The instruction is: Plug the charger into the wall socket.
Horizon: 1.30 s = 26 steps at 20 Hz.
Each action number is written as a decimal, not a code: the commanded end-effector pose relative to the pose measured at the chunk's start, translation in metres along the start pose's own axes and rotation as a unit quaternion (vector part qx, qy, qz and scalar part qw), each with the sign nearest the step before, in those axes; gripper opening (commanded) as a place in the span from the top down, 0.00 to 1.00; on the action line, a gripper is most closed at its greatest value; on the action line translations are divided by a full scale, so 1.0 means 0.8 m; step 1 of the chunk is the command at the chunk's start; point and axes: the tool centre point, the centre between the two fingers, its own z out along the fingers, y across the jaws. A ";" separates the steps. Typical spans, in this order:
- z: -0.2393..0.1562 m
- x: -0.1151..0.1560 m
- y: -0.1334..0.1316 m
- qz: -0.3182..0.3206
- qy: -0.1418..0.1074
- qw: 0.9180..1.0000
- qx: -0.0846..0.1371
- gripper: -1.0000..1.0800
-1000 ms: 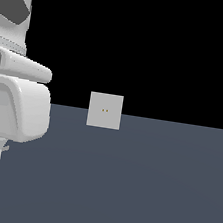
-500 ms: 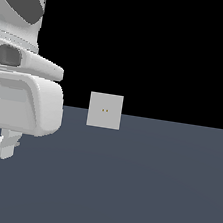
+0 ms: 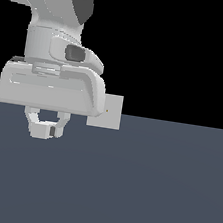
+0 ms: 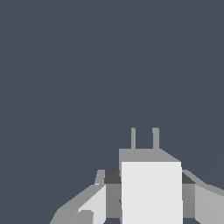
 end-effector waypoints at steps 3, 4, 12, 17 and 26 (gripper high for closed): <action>-0.022 0.042 0.034 -0.014 0.000 1.000 0.001 1.00; -0.027 0.050 0.040 -0.017 0.000 1.000 0.001 1.00; -0.052 0.102 0.075 -0.033 0.000 0.999 0.002 1.00; -0.058 0.116 0.083 -0.037 0.000 0.999 0.002 1.00; -0.058 0.118 0.083 -0.037 0.000 0.999 0.002 1.00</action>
